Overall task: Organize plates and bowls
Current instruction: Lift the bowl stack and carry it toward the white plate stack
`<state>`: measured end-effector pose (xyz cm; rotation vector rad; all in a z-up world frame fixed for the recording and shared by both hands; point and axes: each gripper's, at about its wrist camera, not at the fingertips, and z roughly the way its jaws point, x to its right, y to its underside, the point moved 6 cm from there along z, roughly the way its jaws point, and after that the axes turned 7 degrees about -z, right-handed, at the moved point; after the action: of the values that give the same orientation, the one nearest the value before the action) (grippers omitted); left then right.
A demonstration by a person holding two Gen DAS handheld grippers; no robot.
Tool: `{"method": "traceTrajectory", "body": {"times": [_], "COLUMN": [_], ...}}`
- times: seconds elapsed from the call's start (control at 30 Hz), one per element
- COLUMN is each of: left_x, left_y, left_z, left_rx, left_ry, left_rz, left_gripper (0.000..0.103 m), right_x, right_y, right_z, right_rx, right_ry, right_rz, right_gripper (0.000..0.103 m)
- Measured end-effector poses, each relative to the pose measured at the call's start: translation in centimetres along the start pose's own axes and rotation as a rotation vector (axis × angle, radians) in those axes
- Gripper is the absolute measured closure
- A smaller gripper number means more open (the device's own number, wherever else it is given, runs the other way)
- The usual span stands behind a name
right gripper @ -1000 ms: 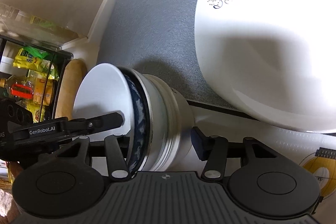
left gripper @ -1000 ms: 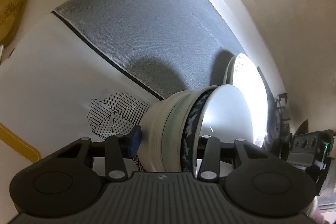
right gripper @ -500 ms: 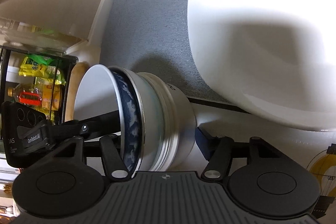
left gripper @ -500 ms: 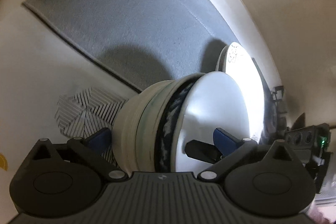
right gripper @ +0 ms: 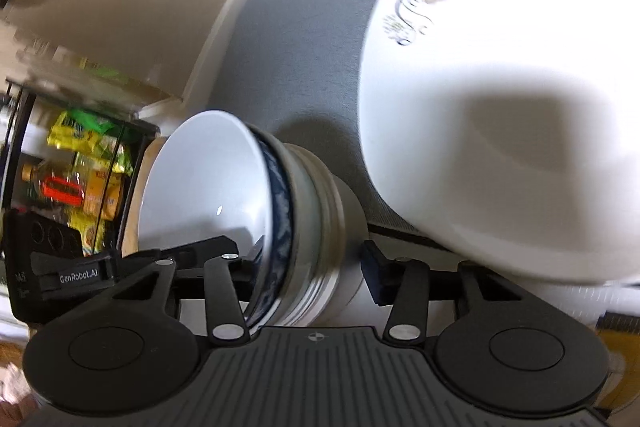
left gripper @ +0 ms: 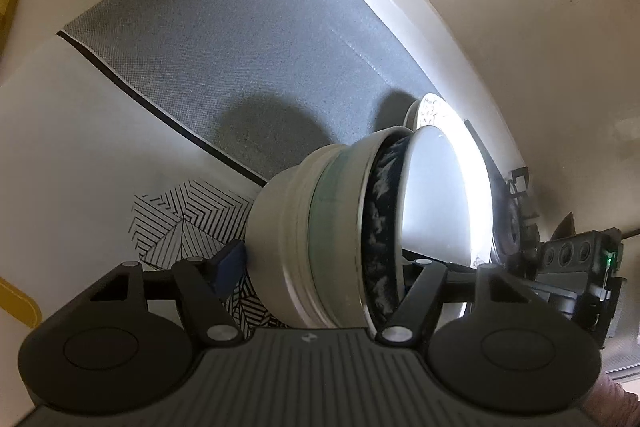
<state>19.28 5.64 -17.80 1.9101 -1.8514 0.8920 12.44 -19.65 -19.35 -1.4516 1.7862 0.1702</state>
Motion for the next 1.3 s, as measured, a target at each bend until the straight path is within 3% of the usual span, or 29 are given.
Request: {"method": "traceTrajectory", "body": {"times": [0.73,1.3], "left_x": [0.5,4.6], "left_y": [-2.1,-4.3], "left_z": [-3.6,-3.6], "left_rx": [0.082,0.135], "left_ry": [0.048,0.067], "left_rz": [0.019,0.107], "left_gripper": [0.028,0.028], "right_x": [-1.7,-1.2], "right_y": [-1.7,-3.1], "right_z": [-0.9,-3.0], "right_rx": [0.031,0.073], "right_ry": [-0.017,-0.021], "right_rz": [-0.034,-0.018], "right_gripper": [0.054,0.058]}}
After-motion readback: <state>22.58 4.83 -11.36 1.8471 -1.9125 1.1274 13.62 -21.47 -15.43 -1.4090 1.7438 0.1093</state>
